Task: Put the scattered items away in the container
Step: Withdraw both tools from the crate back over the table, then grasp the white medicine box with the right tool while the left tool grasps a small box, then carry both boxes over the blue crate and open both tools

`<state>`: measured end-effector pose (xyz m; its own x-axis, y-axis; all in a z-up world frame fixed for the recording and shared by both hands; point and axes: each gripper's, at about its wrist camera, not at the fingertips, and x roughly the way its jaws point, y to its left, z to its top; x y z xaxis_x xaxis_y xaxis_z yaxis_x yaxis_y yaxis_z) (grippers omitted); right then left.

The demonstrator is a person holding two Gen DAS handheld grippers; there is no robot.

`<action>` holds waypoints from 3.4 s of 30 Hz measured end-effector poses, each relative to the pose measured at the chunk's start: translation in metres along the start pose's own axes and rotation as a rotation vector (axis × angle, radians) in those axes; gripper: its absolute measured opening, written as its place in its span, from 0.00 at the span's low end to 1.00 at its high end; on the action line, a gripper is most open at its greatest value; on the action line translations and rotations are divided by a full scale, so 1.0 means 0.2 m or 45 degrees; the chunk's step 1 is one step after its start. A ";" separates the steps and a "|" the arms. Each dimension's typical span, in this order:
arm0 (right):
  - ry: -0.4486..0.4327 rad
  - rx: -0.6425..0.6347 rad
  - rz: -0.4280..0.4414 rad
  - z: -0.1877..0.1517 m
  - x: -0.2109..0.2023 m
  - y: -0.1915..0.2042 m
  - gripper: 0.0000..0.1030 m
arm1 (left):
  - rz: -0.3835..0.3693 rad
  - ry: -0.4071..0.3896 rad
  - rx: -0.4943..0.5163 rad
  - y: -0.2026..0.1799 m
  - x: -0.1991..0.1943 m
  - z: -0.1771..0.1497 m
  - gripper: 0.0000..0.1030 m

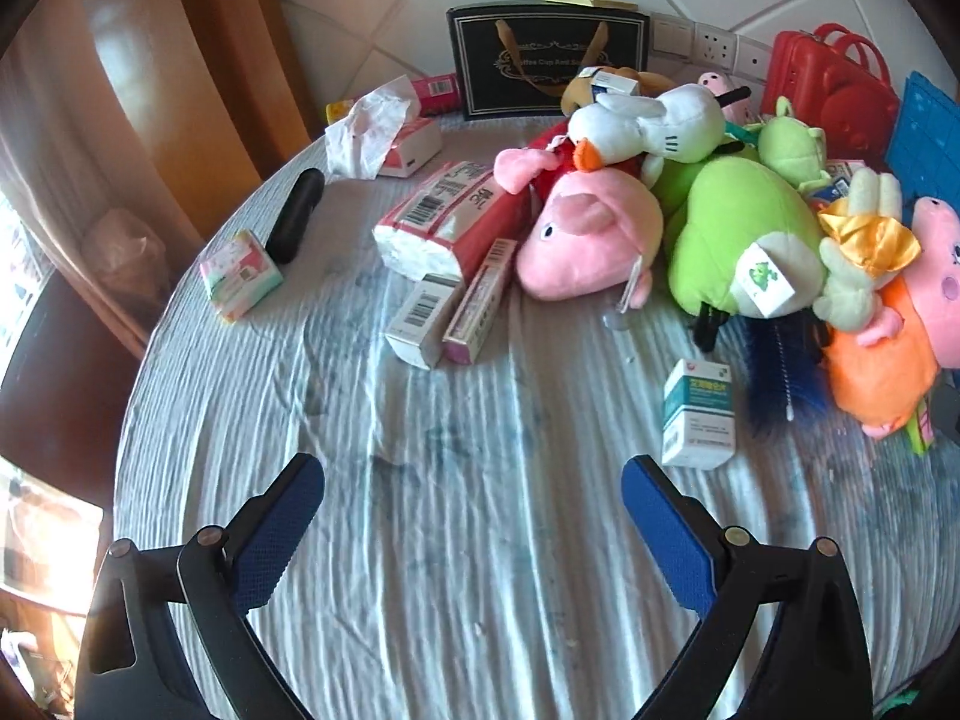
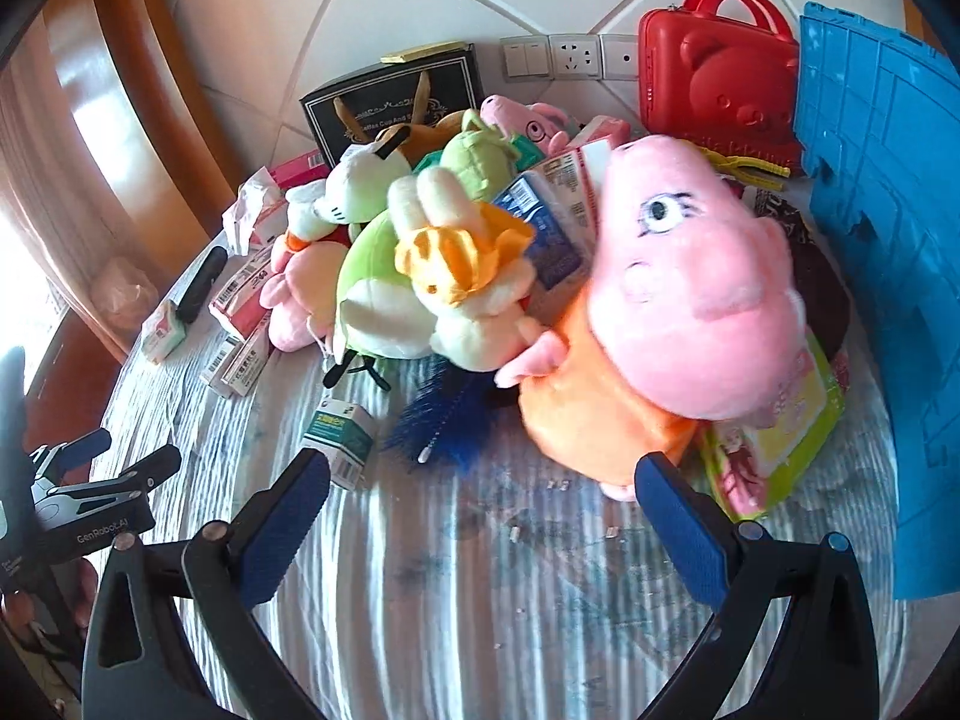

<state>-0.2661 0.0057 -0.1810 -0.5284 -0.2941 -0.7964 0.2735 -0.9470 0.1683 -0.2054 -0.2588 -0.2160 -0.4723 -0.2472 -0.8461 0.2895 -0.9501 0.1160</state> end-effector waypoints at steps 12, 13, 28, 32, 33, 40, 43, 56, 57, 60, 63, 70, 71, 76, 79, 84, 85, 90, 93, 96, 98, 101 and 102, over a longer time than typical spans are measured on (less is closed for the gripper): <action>0.041 0.137 -0.132 -0.02 0.35 0.48 0.73 | -0.201 0.078 0.194 0.17 0.40 0.16 0.85; 0.051 0.147 -0.136 -0.01 0.38 0.50 0.59 | -0.215 0.082 0.201 0.16 0.43 0.18 0.83; 0.249 0.244 -0.220 -0.02 0.75 0.50 0.54 | -0.235 0.036 0.365 -0.03 0.60 0.37 0.64; 0.258 0.239 -0.220 -0.02 0.76 0.49 0.54 | -0.223 0.047 0.333 0.09 0.59 0.36 0.64; 0.259 0.239 -0.219 -0.02 0.76 0.49 0.54 | -0.223 0.051 0.312 0.14 0.60 0.37 0.64; 0.261 0.224 -0.240 -0.02 0.76 0.49 0.54 | -0.241 0.097 0.231 0.33 0.64 0.34 0.64; 0.267 0.226 -0.246 -0.02 0.76 0.49 0.54 | -0.249 0.079 0.225 0.35 0.62 0.33 0.64; 0.245 0.146 -0.279 -0.04 0.75 0.51 0.36 | -0.238 0.122 0.248 0.25 0.72 0.30 0.31; 0.244 0.147 -0.279 -0.05 0.75 0.51 0.36 | -0.238 0.121 0.249 0.24 0.71 0.28 0.31; 0.237 0.157 -0.277 -0.05 0.75 0.51 0.36 | -0.223 0.114 0.258 0.23 0.66 0.24 0.31; 0.233 0.156 -0.260 -0.08 0.73 0.51 0.36 | -0.215 0.093 0.264 0.21 0.59 0.20 0.31; 0.187 0.140 -0.227 -0.13 0.60 0.55 0.36 | -0.220 0.026 0.253 0.22 0.40 0.15 0.31; 0.169 0.134 -0.225 -0.13 0.56 0.56 0.36 | -0.224 0.011 0.250 0.22 0.37 0.15 0.31; 0.065 0.105 -0.212 -0.10 0.31 0.61 0.36 | -0.262 -0.090 0.245 0.21 0.16 0.18 0.31; -0.009 0.082 -0.216 -0.08 0.14 0.63 0.36 | -0.298 -0.160 0.266 0.15 0.00 0.19 0.31; -0.168 0.030 -0.259 -0.01 -0.21 0.59 0.36 | -0.366 -0.292 0.268 0.02 -0.28 0.21 0.31; -0.194 0.020 -0.266 0.01 -0.26 0.58 0.36 | -0.375 -0.318 0.267 -0.01 -0.34 0.21 0.31; -0.328 -0.025 -0.284 0.06 -0.53 0.43 0.36 | -0.402 -0.455 0.259 -0.22 -0.62 0.20 0.31; -0.401 -0.065 -0.277 0.09 -0.70 0.29 0.36 | -0.404 -0.532 0.236 -0.40 -0.78 0.18 0.31; -0.452 -0.114 -0.273 0.11 -0.85 0.12 0.36 | -0.412 -0.582 0.198 -0.60 -0.92 0.16 0.31; -0.489 -0.137 -0.290 0.11 -0.97 0.01 0.36 | -0.417 -0.614 0.193 -0.72 -1.01 0.15 0.31; -0.526 -0.141 -0.309 0.11 -1.11 -0.14 0.36 | -0.433 -0.634 0.200 -0.89 -1.12 0.14 0.31; -0.541 -0.140 -0.318 0.12 -1.15 -0.18 0.36 | -0.441 -0.640 0.208 -0.94 -1.15 0.14 0.31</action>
<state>-0.1737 0.1042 0.0094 -0.8627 -0.1083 -0.4940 0.1678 -0.9828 -0.0777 -0.1747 -0.0292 -0.0274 -0.8609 0.0585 -0.5053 -0.0622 -0.9980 -0.0095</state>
